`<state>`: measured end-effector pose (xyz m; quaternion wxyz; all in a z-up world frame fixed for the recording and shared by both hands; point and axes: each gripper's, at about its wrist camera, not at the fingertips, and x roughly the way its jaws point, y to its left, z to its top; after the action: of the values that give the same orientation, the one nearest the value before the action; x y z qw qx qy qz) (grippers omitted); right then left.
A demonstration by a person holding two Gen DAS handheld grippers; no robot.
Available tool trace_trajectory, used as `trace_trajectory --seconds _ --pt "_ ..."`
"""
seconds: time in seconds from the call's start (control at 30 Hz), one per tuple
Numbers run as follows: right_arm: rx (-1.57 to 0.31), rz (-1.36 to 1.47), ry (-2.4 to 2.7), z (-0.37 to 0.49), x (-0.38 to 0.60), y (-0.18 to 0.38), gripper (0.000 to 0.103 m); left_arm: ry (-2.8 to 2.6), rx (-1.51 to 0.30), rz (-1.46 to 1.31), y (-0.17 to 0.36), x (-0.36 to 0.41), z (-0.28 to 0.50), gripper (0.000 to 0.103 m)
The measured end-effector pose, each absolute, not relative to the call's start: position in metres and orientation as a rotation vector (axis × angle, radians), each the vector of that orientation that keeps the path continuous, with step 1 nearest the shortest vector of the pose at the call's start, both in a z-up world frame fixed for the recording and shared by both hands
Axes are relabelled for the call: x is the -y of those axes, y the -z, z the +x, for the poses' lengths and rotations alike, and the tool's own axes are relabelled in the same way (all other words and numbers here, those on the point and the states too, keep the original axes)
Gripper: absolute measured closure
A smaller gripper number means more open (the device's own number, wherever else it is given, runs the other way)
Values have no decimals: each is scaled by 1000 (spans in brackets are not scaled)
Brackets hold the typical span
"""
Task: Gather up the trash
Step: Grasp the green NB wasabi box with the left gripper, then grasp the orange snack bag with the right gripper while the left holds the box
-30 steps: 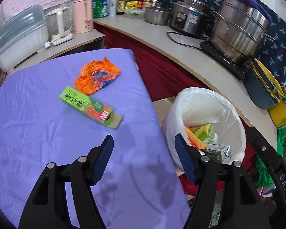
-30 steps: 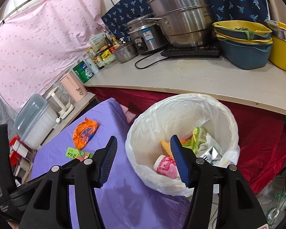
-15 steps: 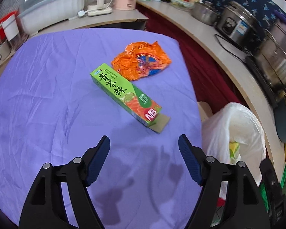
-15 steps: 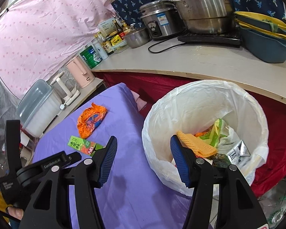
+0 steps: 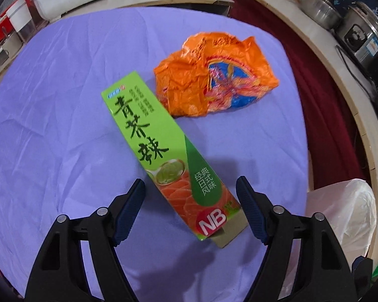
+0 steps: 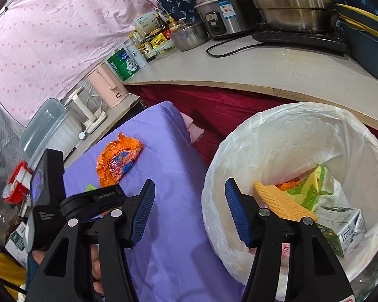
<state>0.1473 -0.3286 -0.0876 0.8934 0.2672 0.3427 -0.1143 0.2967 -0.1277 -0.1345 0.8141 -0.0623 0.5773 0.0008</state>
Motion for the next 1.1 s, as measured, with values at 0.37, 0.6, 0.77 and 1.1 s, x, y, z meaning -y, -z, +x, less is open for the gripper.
trace_trajectory --seconds 0.37,0.6,0.77,1.1 --pt "-751 541 185 159 296 94 47 20 -1181 -92 131 78 272 63" --pt "-777 503 119 187 257 96 47 -6 -1105 -86 111 27 269 66" --pt "-802 482 73 225 228 104 46 -30 -1077 -86 104 -3 273 66" --pt "-828 413 50 303 182 117 47 -37 -1082 -81 111 -47 280 66"
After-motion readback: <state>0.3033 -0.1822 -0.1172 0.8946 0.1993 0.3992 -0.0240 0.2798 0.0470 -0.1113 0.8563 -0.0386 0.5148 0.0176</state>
